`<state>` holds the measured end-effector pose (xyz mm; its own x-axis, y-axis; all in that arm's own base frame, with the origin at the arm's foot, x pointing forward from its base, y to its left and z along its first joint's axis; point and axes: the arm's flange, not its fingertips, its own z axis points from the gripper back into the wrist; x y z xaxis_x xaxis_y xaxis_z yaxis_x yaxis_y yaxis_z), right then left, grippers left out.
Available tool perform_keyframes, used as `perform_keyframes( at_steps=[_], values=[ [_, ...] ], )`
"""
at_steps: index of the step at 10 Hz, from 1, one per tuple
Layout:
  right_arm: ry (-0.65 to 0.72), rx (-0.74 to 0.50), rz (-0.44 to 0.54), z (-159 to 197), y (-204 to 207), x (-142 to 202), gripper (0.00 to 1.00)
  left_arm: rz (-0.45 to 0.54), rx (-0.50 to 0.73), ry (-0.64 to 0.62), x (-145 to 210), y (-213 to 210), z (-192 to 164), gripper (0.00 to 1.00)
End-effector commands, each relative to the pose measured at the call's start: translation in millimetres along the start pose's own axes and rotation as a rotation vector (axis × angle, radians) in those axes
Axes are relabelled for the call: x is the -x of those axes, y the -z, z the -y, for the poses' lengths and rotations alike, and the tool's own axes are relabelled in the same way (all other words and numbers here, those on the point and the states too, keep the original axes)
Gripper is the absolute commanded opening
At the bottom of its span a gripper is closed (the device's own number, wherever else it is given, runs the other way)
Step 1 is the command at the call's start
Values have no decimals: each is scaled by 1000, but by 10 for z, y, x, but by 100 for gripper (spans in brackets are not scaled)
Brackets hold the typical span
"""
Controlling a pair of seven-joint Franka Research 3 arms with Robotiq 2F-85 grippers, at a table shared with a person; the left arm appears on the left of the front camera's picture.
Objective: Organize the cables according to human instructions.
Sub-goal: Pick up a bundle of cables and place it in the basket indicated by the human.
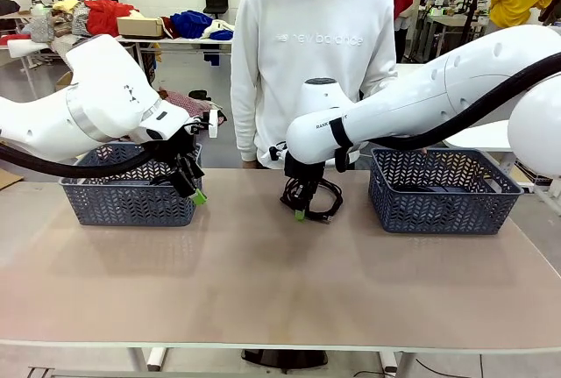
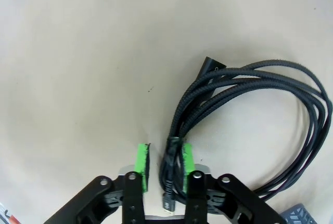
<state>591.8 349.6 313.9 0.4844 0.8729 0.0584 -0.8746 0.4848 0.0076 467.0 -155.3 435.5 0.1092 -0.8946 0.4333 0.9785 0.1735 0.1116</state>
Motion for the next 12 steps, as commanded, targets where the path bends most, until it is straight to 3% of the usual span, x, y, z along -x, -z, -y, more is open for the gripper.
perform_keyframes(
  at_steps=[1, 2, 7, 8, 12],
  values=[
    [22, 17, -9, -15, -40, -61, 14, 0, 8, 9, 23, -24, -15, 100],
    [23, 19, -9, -25, -48, -56, 0, 0, 8, 9, 23, -24, -15, 100],
    [31, 22, 28, -54, -281, 34, 0, 0, 8, 9, 23, -24, -15, 100],
    [-2, 65, 63, -68, -476, 96, 0, 0, 8, 9, 23, -24, -15, 100],
    [-246, 118, 11, -91, -1257, 345, 0, 0, 8, 9, 23, -24, -15, 100]
  ],
)
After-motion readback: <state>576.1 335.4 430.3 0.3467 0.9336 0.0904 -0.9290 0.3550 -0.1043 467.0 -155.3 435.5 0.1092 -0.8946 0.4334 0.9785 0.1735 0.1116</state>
